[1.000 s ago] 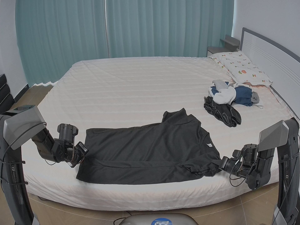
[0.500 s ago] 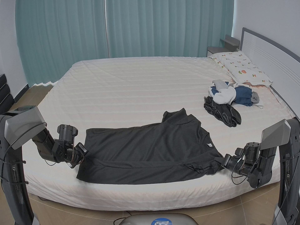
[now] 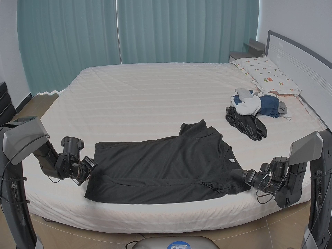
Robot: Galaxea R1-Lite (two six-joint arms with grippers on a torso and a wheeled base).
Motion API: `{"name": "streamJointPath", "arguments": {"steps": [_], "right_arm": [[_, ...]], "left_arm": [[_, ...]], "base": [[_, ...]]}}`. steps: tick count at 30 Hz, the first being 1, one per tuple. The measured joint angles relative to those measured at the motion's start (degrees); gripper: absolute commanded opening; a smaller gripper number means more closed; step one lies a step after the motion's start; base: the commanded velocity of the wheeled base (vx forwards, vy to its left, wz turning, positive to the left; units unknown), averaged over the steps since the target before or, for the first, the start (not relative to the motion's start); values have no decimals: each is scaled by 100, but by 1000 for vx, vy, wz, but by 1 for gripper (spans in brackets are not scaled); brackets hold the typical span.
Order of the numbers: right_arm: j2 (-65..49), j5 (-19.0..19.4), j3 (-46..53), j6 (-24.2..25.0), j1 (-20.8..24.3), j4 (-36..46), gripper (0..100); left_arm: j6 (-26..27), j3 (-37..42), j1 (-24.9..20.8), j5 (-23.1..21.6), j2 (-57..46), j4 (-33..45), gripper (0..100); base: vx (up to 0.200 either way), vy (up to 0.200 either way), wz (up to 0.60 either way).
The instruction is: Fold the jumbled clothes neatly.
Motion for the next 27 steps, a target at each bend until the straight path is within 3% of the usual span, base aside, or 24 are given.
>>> {"name": "streamJointPath", "arguments": {"steps": [5, 10, 17, 20, 27], "right_arm": [[-293, -87, 41, 806, -34, -5, 100], [-549, -232, 83, 1259, -48, -5, 100], [-753, -495, 129, 1371, -52, 0, 100], [-805, -525, 154, 1375, -52, 0, 100], [-833, -530, 178, 1378, -59, -2, 100]], "left_arm": [[-110, 90, 200, -321, -232, 9, 100], [-479, 250, 530, -1101, -581, 5, 100], [-734, 396, 902, -1793, -850, 6, 100], [-739, 416, 939, -1821, -879, 11, 100], [-739, 438, 967, -1827, -883, 9, 100]], "base": [[0, 0, 0], [80, 0, 0], [200, 0, 0], [200, 0, 0], [0, 0, 0]]}}
